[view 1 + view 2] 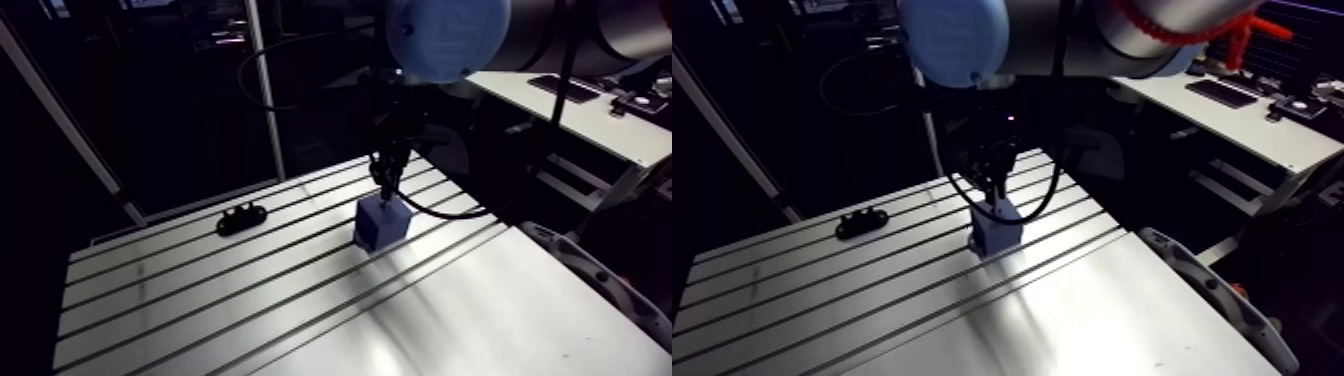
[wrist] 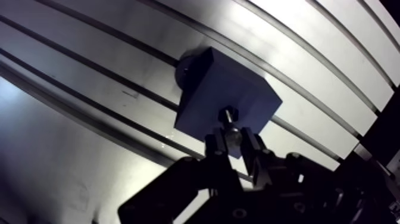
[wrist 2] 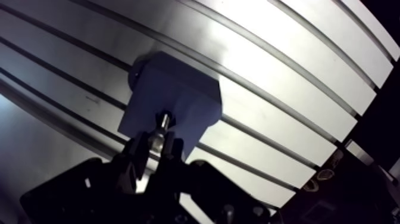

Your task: Pick up the M10 bolt and insert it into the hex recess until seated.

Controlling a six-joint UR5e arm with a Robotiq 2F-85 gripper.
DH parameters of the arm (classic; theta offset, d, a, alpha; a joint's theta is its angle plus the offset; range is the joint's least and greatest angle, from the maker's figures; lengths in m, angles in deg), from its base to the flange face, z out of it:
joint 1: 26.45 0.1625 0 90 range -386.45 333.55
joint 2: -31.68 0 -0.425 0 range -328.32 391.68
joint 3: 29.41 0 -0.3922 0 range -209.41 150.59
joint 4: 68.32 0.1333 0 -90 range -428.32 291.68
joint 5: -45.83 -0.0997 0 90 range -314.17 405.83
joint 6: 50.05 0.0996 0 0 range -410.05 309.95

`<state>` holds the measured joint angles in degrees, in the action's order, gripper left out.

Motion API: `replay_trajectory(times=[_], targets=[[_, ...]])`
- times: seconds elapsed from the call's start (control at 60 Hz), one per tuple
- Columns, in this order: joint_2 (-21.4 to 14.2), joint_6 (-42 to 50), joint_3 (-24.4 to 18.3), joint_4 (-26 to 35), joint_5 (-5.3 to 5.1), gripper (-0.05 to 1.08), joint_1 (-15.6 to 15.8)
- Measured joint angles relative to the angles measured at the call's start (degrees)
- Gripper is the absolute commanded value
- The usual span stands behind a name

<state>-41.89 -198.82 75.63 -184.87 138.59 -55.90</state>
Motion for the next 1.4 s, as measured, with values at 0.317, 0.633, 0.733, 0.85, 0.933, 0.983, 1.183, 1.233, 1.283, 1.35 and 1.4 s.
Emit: replay_trajectory(times=[0.317, 0.633, 0.733, 0.85, 0.933, 0.983, 1.183, 1.233, 1.283, 1.35, 1.4], targets=[[0.14, -0.05, -0.03, -0.02, 0.0, 1.04, 0.0], [0.12, -0.3, -0.28, 0.03, -0.06, 1.04, -0.01], [0.1, -0.32, -0.41, 0.04, -0.12, 1.04, 0.0], [0.11, -0.34, -0.52, 0.05, -0.15, 1.04, -0.01], [0.12, -0.37, -0.54, 0.05, -0.15, 1.04, -0.01], [0.12, -0.38, -0.57, 0.05, -0.14, 1.04, -0.01], [0.2, -0.42, -0.6, 0.05, -0.06, 1.04, -0.01], [0.23, -0.42, -0.59, 0.05, -0.04, 1.04, 0.0], [0.26, -0.43, -0.59, 0.05, -0.03, 1.04, 0.0], [0.34, -0.43, -0.58, 0.05, -0.02, 1.04, -0.01], [0.42, -0.43, -0.57, 0.05, -0.02, 1.04, 0.0]])
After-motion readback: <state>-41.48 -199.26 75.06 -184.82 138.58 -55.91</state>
